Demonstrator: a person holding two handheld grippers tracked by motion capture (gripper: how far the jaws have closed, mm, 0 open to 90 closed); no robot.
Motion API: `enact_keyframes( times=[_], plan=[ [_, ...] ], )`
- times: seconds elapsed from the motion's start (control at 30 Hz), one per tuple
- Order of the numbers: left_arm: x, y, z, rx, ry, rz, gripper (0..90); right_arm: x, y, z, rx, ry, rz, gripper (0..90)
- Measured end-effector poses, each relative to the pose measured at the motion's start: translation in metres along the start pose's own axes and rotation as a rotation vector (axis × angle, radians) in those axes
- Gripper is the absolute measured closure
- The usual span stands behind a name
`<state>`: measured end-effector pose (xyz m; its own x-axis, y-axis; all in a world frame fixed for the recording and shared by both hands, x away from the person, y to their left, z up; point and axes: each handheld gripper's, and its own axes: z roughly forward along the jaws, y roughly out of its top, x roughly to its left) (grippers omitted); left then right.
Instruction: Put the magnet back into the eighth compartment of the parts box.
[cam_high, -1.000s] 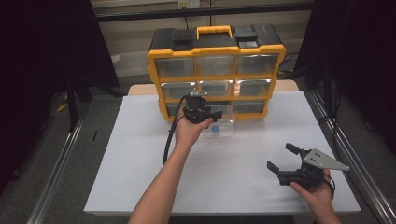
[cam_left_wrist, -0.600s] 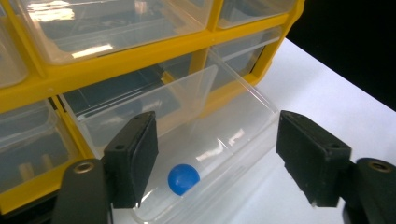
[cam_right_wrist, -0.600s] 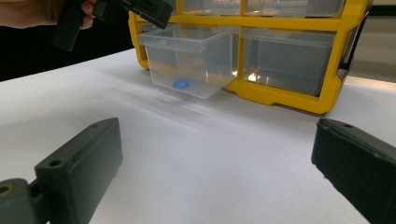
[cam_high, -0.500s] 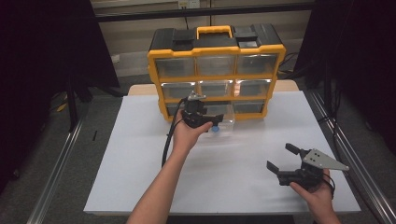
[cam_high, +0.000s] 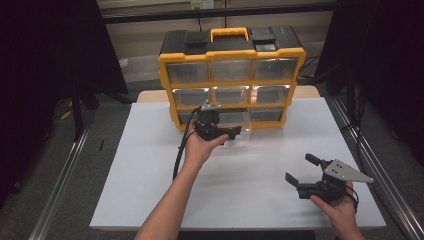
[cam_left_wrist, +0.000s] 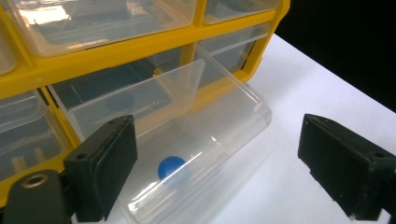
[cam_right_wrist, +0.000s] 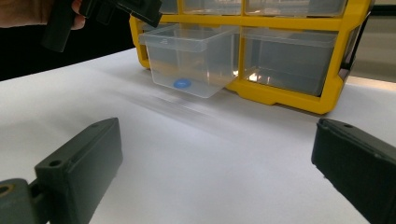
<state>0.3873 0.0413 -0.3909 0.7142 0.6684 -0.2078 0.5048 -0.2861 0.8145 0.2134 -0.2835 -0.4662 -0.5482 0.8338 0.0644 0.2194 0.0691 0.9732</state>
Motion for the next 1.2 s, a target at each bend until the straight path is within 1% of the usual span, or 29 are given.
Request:
enact_keyframes(
  times=[0.03, 0.1, 0.13, 0.17, 0.2, 0.23, 0.3, 0.37, 0.4, 0.47, 0.5, 0.7, 0.73, 0.77, 0.8, 0.87, 0.9, 0.97, 1.0, 1.03, 1.07, 1.1, 1.13, 1.17, 1.2],
  plan=[
    [-0.002, -0.001, 0.001, -0.022, -0.002, -0.024, 11.5, 0.000, 0.000, 0.000, 0.001, 0.002, 0.000, 1.5],
    [-0.002, -0.002, -0.001, -0.016, -0.006, -0.006, 9.8, 0.000, 0.000, 0.000, 0.002, -0.001, -0.001, 1.5],
    [-0.003, -0.002, -0.001, -0.022, -0.003, -0.015, 9.7, 0.000, 0.000, 0.000, 0.001, -0.001, -0.002, 1.5],
    [-0.003, -0.003, -0.002, -0.018, -0.010, -0.008, 9.7, 0.000, 0.000, 0.000, 0.001, -0.002, -0.002, 1.5],
    [-0.004, -0.003, -0.003, -0.007, -0.004, -0.003, 9.6, 0.000, 0.000, 0.000, 0.002, 0.000, 0.000, 1.5],
    [-0.004, -0.004, -0.002, -0.018, -0.011, -0.006, 9.6, 0.000, 0.000, 0.000, 0.002, -0.001, -0.001, 1.5],
    [-0.004, -0.006, -0.003, -0.017, -0.020, -0.005, 9.7, 0.000, 0.000, 0.000, 0.002, -0.001, 0.000, 1.5],
    [-0.005, -0.007, -0.005, -0.004, -0.013, -0.004, 9.7, 0.000, 0.000, 0.000, 0.003, 0.000, 0.001, 1.5],
    [-0.006, -0.008, -0.004, -0.025, -0.025, -0.015, 9.7, 0.000, 0.000, 0.000, 0.003, 0.001, 0.003, 1.6],
    [-0.006, -0.009, -0.006, -0.016, -0.017, -0.008, 9.7, 0.000, 0.000, 0.000, 0.003, 0.001, 0.003, 1.5],
    [-0.006, -0.010, -0.005, -0.024, -0.024, -0.010, 9.7, 0.000, 0.000, 0.000, 0.004, 0.001, 0.002, 1.5],
    [-0.006, -0.014, -0.007, -0.020, -0.027, -0.014, 10.5, 0.001, 0.000, 0.000, 0.004, 0.003, 0.005, 1.5],
    [-0.007, -0.015, -0.007, -0.024, -0.033, -0.014, 10.5, 0.001, 0.000, 0.000, 0.004, 0.003, 0.000, 1.5],
    [-0.007, -0.015, -0.007, -0.015, -0.028, -0.008, 10.7, 0.001, 0.000, 0.000, 0.005, 0.003, 0.000, 1.5],
    [-0.008, -0.016, -0.007, -0.026, -0.036, -0.010, 10.7, 0.001, 0.000, 0.001, 0.005, 0.002, 0.000, 1.5],
    [-0.009, -0.017, -0.007, -0.019, -0.043, -0.003, 10.7, 0.001, 0.000, 0.001, 0.004, 0.003, 0.000, 1.5],
    [-0.009, -0.017, -0.007, -0.011, -0.037, -0.002, 10.7, 0.001, 0.000, 0.001, 0.005, 0.003, -0.001, 1.5],
    [-0.010, -0.018, -0.007, -0.017, -0.049, -0.003, 10.7, 0.001, 0.000, 0.001, 0.005, 0.003, 0.000, 1.5],
    [-0.010, -0.018, -0.007, -0.020, -0.056, -0.005, 10.9, 0.001, 0.000, 0.000, 0.006, 0.002, 0.001, 1.5],
    [-0.010, -0.018, -0.007, -0.015, -0.052, -0.001, 11.1, 0.001, 0.000, 0.001, 0.005, 0.003, 0.000, 1.5],
    [-0.011, -0.019, -0.007, -0.023, -0.055, -0.002, 11.5, 0.001, 0.000, 0.001, 0.004, 0.003, 0.000, 1.5],
    [-0.011, -0.019, -0.008, -0.020, -0.058, -0.005, 12.7, 0.001, 0.000, 0.001, 0.005, 0.003, -0.002, 1.5],
    [-0.011, -0.020, -0.008, -0.021, -0.063, 0.002, 13.3, 0.001, -0.001, 0.001, 0.006, 0.003, -0.001, 1.6],
    [-0.012, -0.020, -0.008, -0.025, -0.065, 0.000, 13.9, 0.001, -0.001, 0.001, 0.005, 0.004, -0.001, 1.5],
    [-0.012, -0.020, -0.008, -0.022, -0.063, 0.006, 16.2, 0.001, -0.001, 0.001, 0.005, 0.004, -0.001, 1.6]
  ],
)
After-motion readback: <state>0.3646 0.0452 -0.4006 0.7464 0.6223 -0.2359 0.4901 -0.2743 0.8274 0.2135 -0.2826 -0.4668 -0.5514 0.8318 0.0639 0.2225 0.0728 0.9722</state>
